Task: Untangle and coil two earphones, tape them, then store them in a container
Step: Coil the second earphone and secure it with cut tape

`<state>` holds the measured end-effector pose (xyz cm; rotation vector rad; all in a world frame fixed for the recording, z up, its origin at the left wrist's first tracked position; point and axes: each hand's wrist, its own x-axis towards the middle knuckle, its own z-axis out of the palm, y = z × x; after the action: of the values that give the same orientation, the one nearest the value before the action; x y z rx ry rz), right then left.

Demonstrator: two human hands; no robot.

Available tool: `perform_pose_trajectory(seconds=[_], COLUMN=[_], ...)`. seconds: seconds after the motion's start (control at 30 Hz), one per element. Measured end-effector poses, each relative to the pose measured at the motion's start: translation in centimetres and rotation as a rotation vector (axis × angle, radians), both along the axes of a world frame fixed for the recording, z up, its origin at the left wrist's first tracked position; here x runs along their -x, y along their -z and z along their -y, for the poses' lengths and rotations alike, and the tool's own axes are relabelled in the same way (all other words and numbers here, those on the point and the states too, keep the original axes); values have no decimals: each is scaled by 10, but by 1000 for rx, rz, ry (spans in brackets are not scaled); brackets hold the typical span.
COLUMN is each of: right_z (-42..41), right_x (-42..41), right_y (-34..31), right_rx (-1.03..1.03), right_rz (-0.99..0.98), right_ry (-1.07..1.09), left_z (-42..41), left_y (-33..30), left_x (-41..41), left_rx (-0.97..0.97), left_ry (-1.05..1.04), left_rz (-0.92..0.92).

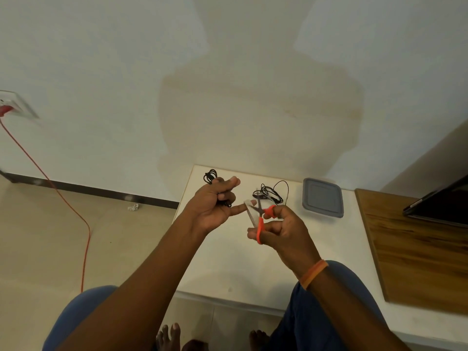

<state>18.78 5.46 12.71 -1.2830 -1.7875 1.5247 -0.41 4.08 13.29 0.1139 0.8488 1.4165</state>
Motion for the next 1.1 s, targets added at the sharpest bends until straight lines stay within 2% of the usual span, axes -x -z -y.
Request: perform_pose_trajectory(seconds=[0.23, 0.43, 0.63, 0.8, 0.93, 1.03, 1.1], right_z=[3, 0, -1, -7, 0, 3, 2], right_x=[-7, -8, -18, -24, -17, -13, -16], right_y=[6, 7, 0, -6, -6, -5, -7], right_rx=[-120, -262, -187, -168, -1, 56, 96], right_rz=[135, 360, 275, 291, 168, 107, -3], right_ry=[-225, -408, -312, -276, -314, -301, -261], left_z=[2, 4, 4, 4, 4, 5, 5], left_y=[-3, -6, -8, -9, -10, -10, -10], left_x=[13, 13, 6, 4, 1, 3, 5], left_rx=[-8, -22, -77, -117, -184, -199, -205], left_ry=[8, 8, 143, 149, 151, 153, 144], left_rz=[76, 95, 3, -9, 1, 39, 65])
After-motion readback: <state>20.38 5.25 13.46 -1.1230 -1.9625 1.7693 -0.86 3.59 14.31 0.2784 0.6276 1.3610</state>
